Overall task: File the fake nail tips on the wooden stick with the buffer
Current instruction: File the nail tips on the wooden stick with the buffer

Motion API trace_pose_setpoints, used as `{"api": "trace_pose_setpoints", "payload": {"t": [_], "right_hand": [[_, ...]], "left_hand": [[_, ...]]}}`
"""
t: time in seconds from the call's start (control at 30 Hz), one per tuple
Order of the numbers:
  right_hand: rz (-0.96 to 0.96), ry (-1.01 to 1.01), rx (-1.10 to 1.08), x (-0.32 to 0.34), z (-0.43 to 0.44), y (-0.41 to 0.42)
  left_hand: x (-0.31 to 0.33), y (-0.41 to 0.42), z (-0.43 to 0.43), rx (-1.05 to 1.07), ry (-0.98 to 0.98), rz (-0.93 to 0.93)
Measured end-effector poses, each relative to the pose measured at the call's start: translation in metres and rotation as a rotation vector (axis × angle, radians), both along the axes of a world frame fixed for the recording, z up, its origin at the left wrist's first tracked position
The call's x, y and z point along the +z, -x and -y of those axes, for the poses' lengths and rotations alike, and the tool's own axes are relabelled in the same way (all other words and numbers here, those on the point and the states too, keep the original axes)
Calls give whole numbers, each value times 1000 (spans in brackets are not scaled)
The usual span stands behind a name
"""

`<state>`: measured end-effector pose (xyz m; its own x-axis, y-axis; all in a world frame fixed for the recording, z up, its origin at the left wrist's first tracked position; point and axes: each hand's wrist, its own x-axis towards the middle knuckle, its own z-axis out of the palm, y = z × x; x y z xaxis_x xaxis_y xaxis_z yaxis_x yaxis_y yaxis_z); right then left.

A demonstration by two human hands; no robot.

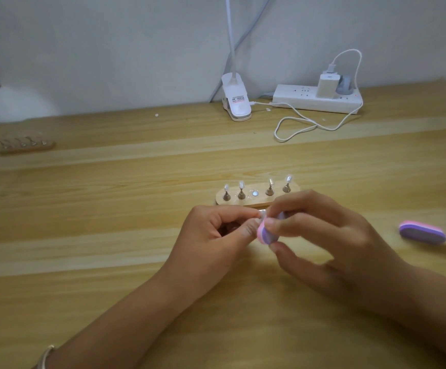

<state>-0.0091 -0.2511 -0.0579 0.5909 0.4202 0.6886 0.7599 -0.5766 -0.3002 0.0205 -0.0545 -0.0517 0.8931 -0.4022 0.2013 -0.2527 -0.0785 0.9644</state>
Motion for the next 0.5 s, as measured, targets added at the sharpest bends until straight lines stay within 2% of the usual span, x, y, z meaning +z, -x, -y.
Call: {"api": "trace_pose_setpoints", "payload": {"t": [0.13,0.23,0.33,0.5], "right_hand": [[29,49,-16,0,6,-4],[-14,-22,-69,4,16,-10],[-25,-89,-18,4,7,-2],[-4,-14,-11,2,7,-3]], "left_hand": [[-1,-2,0,4,43,-21],[-2,-3,0,1,92,-67],[-3,-4,0,-1,86,-51],[-1,-2,-2,-15,42,-56]]}}
